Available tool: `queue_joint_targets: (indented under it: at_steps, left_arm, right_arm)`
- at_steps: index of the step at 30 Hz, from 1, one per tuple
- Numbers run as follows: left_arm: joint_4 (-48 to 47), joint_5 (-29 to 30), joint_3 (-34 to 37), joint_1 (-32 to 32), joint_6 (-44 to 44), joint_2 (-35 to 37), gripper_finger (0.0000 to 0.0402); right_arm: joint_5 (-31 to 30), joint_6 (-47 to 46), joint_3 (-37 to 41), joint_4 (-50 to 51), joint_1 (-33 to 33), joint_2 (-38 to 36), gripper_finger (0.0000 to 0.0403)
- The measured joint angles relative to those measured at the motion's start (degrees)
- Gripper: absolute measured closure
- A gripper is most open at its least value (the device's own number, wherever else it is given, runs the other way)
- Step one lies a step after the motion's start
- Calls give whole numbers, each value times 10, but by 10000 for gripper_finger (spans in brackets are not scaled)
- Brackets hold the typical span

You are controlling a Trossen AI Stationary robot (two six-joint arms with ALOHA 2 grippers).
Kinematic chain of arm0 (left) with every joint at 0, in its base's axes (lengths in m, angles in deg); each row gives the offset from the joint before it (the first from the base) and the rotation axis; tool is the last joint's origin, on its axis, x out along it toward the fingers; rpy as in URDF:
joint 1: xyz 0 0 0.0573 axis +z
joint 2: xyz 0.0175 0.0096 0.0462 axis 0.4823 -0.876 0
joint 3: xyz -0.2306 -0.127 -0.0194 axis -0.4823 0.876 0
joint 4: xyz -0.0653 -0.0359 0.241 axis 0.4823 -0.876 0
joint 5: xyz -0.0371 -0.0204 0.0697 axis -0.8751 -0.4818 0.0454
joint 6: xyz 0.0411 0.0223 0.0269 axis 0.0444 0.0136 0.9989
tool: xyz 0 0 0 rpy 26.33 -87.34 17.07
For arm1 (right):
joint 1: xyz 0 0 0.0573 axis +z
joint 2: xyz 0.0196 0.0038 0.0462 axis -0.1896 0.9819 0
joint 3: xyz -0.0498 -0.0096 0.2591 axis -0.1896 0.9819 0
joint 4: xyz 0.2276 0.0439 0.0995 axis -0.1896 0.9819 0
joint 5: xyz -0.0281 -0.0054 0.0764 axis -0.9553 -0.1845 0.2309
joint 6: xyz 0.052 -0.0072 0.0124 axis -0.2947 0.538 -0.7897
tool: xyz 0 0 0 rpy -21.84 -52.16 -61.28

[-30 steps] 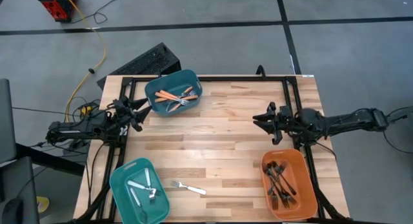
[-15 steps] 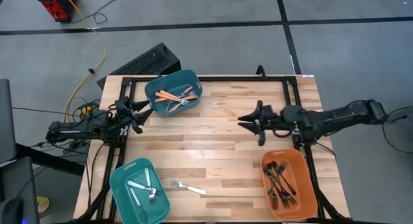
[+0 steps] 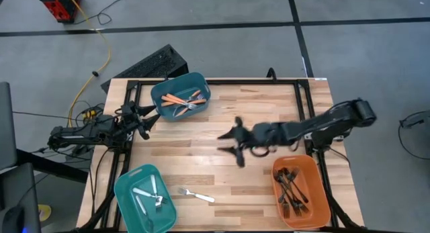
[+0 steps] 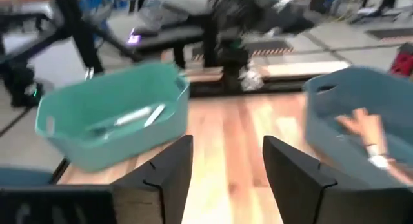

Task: Sort silverware by color (type)
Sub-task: Put the white fork into the green bin

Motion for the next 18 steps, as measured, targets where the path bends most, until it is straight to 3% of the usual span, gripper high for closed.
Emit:
queue_joint_targets:
  at_steps: [11, 18]
  left_arm:
    - [2, 13, 0, 0, 9, 0, 167]
    - [2, 14, 0, 0, 9, 0, 167]
  right_arm:
    - [-95, -6, -127, 9, 95, 244, 186]
    - [-112, -20, -277, 212, 127, 363, 186]
